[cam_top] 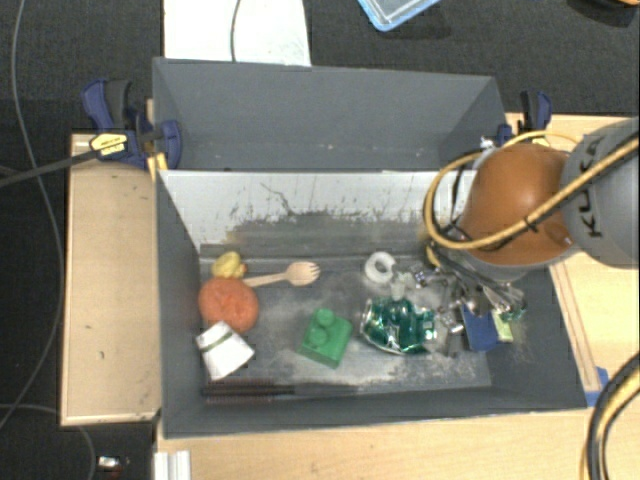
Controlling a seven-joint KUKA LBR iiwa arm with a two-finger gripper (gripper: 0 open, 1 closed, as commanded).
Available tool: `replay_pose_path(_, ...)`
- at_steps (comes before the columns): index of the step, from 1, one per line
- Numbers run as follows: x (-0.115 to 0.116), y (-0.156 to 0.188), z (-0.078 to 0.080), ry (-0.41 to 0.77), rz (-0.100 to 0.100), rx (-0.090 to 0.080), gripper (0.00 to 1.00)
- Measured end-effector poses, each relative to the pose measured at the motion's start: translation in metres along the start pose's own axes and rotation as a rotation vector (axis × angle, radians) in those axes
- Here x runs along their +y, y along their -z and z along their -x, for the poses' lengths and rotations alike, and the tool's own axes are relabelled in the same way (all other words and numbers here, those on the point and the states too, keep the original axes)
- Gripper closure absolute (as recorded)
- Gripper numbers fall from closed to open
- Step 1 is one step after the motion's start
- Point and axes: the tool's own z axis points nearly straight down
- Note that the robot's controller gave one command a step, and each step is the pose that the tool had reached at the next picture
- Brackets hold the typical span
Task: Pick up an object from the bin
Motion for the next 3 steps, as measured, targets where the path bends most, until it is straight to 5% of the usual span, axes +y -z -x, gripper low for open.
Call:
replay_pose_path(1, 0.054, -0.028, -0.023, 0.085, -0.004, -0.010, 0.00)
replay_pose_path(2, 0.044, -0.045, -0.017, 0.028, -0.004, -0.014, 0.00)
replay_pose_path(3, 0.060, -0.050, -0.022, 0.112, -0.004, -0.010, 0.00)
